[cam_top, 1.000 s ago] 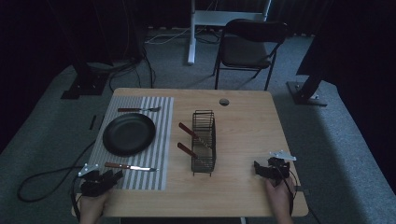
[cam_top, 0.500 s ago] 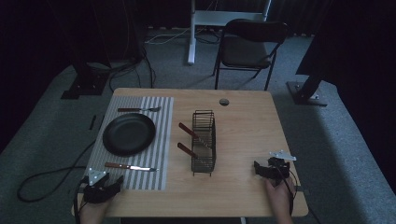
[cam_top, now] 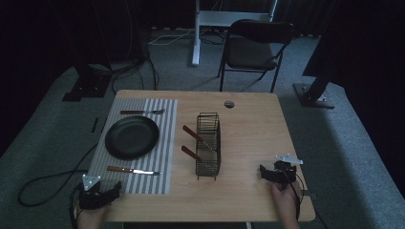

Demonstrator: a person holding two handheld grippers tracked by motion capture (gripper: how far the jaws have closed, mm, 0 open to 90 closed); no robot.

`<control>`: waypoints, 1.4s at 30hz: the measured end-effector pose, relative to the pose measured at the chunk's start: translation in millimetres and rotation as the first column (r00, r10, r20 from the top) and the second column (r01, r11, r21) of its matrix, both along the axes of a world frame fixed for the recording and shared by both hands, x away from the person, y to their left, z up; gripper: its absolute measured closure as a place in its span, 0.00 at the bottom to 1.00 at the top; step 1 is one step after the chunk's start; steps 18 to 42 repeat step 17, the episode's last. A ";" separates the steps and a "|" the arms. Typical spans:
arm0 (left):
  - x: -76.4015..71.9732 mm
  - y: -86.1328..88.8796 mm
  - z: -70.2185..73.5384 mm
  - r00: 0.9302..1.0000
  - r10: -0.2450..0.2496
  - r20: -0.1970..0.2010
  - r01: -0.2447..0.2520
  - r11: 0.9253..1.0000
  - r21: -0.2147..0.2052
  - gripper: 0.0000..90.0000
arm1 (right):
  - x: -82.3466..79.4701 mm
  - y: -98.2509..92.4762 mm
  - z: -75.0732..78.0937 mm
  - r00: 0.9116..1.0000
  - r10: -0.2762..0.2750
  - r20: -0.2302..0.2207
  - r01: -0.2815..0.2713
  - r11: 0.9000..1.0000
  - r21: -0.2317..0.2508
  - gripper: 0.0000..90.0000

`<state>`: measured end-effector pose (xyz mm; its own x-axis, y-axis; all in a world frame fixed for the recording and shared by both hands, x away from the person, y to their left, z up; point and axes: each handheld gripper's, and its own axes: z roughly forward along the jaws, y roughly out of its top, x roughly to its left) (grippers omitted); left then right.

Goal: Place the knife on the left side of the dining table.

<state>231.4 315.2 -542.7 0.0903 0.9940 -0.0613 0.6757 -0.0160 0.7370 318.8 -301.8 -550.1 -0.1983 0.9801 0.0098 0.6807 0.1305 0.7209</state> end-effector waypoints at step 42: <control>1.7 -0.8 -2.6 0.999 -0.015 -0.045 0.015 1.000 0.006 0.01 | 0.0 0.0 0.0 1.000 0.000 0.000 0.000 1.000 0.000 0.14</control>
